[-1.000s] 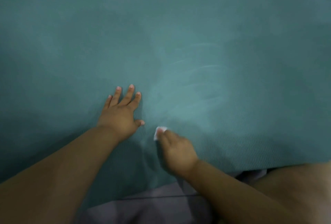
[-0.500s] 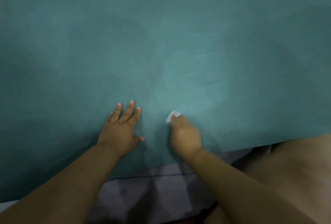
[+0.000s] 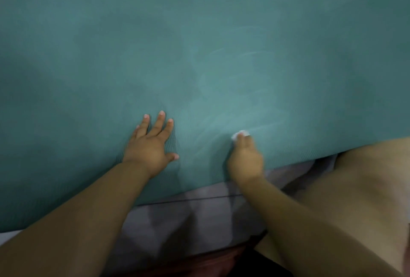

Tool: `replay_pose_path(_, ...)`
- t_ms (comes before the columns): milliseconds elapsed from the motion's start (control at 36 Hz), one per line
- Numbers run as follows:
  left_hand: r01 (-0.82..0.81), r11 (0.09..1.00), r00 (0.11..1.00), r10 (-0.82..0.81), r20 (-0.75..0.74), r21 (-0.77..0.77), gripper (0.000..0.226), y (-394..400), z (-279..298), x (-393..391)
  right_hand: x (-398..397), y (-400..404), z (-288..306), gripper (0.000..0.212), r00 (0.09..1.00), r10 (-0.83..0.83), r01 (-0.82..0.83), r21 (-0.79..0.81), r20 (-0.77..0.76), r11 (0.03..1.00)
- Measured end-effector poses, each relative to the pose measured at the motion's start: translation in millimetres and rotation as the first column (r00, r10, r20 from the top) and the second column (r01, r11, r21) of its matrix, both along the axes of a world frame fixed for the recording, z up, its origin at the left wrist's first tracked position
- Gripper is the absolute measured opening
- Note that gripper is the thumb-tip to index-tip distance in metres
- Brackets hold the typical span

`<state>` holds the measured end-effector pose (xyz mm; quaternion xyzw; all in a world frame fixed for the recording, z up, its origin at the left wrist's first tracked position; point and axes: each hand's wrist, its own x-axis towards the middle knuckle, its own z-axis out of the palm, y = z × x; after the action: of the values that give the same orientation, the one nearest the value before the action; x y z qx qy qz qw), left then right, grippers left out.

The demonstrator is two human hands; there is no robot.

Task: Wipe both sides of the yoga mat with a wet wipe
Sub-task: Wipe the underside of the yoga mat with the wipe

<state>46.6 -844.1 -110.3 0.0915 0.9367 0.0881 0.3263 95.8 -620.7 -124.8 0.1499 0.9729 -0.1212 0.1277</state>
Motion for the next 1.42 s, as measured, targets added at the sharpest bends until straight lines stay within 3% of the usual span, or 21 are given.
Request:
replay_pose_path(56, 0.013, 1.0, 1.0, -0.012, 0.005, -0.01, 0.091, 1.0, 1.3, -0.3, 22.0, -32.9, 5.5, 0.047, 0.945, 0.327, -0.324, -0.126, 0.0, 0.938)
replay_pose_path(111, 0.023, 1.0, 1.0, -0.023, 0.016, -0.02, 0.091, 1.6, 3.2, 0.1, 40.3, -37.9, 7.2, 0.05, 0.81, 0.586, -0.568, -0.221, 0.02, 0.793)
replay_pose_path(167, 0.041, 0.999, 0.999, -0.04, 0.029, -0.033, 0.089, -0.6, 5.1, 3.1, 42.6, -21.4, 10.4, 0.045, 0.718, 0.695, -0.663, -0.264, 0.043, 0.701)
replay_pose_path(222, 0.066, 0.997, 0.997, -0.065, 0.037, -0.049, 0.088, -5.6, 6.8, 10.4, 31.9, 8.6, 9.4, 0.041, 0.795, 0.604, -0.582, -0.22, 0.047, 0.783)
replay_pose_path(306, 0.101, 0.992, 0.994, -0.096, 0.057, -0.081, 0.09, -15.4, 8.8, 24.5, 14.2, 50.1, 21.1, 0.051, 0.969, 0.122, -0.124, -0.002, 0.214, 0.992)
replay_pose_path(389, 0.124, 0.987, 0.99, -0.116, 0.081, -0.105, 0.092, -23.8, 11.6, 34.1, 6.5, 64.1, 29.0, 0.042, 0.946, -0.263, 0.253, 0.077, 0.189, 0.964)
replay_pose_path(472, 0.134, 0.984, 0.988, -0.125, 0.087, -0.119, 0.092, -31.1, 14.5, 41.9, 14.5, 42.2, 22.9, 0.038, 0.919, -0.353, 0.35, 0.048, 0.179, 0.936)
replay_pose_path(528, 0.132, 0.983, 0.988, -0.121, 0.091, -0.129, 0.091, -33.9, 16.5, 48.3, 29.4, 11.9, 21.3, 0.04, 0.955, -0.232, 0.232, 0.023, 0.182, 0.972)
replay_pose_path(611, 0.134, 0.981, 0.989, -0.123, 0.084, -0.14, 0.089, -36.3, 18.9, 57.2, 56.5, -40.6, 22.4, 0.042, 0.97, 0.155, -0.125, -0.161, 0.187, 0.979)
replay_pose_path(694, 0.151, 0.977, 0.986, -0.138, 0.095, -0.153, 0.088, -42.3, 21.9, 64.2, 69.6, -69.2, 27.8, 0.044, 0.815, 0.527, -0.461, -0.281, 0.242, 0.842)
replay_pose_path(778, 0.187, 0.964, 0.981, -0.172, 0.092, -0.187, 0.086, -54.2, 26.8, 65.7, 56.6, -51.7, 30.7, 0.051, 0.727, 0.643, -0.59, -0.261, 0.24, 0.764)
replay_pose_path(833, 0.183, 0.958, 0.982, -0.169, 0.084, -0.219, 0.085, -64.3, 30.2, 64.2, 41.9, -26.5, 29.6, 0.05, 0.826, 0.516, -0.471, -0.226, 0.226, 0.853)
replay_pose_path(917, 0.1, 0.961, 0.995, -0.091, 0.045, -0.258, 0.084, -79.4, 32.5, 61.1, 17.5, 16.1, 27.7, 0.048, 0.988, 0.014, 0.007, -0.128, 0.156, 0.992)
replay_pose_path(972, 0.068, 0.962, 0.998, -0.064, 0.023, -0.266, 0.083, -87.0, 30.6, 60.4, 7.4, 31.1, 25.0, 0.042, 0.963, -0.246, 0.261, -0.136, 0.113, 0.956)
replay_pose_path(1056, 0.07, 0.961, 0.998, -0.065, 0.027, -0.267, 0.08, -89.5, 25.0, 61.2, 6.5, 7.8, 22.2, 0.038, 0.944, -0.32, 0.329, -0.139, 0.087, 0.934)
replay_pose_path(1111, 0.068, 0.962, 0.998, -0.061, 0.033, -0.265, 0.08, -87.5, 20.0, 61.6, 19.0, -32.6, 21.1, 0.04, 0.98, -0.178, 0.191, -0.155, 0.093, 0.969)
replay_pose_path(1167, 0.061, 0.966, 0.998, -0.054, 0.035, -0.25, 0.08, -87.5, 16.2, 61.0, 40.8, -79.4, 19.8, 0.044, 0.98, 0.158, -0.126, -0.231, 0.124, 0.965)
replay_pose_path(1222, 0.066, 0.97, 0.998, -0.059, 0.036, -0.233, 0.081, -90.7, 14.2, 60.1, 63.6, -114.0, 17.7, 0.047, 0.827, 0.549, -0.485, -0.34, 0.121, 0.806)
replay_pose_path(1278, 0.075, 0.973, 0.997, -0.068, 0.04, -0.218, 0.082, -93.8, 13.2, 59.9, 72.9, -124.3, 17.3, 0.044, 0.594, 0.799, -0.711, -0.404, 0.095, 0.576)
replay_pose_path(1361, 0.066, 0.979, 0.998, -0.063, 0.021, -0.194, 0.083, -95.8, 10.9, 59.9, 49.7, -101.9, 22.0, 0.034, 0.418, 0.906, -0.844, -0.344, 0.059, 0.412)
replay_pose_path(1417, 0.061, 0.981, 0.998, -0.06, 0.014, -0.183, 0.082, -96.1, 10.0, 60.0, 22.5, -74.7, 23.4, 0.036, 0.57, 0.819, -0.767, -0.316, 0.063, 0.558)
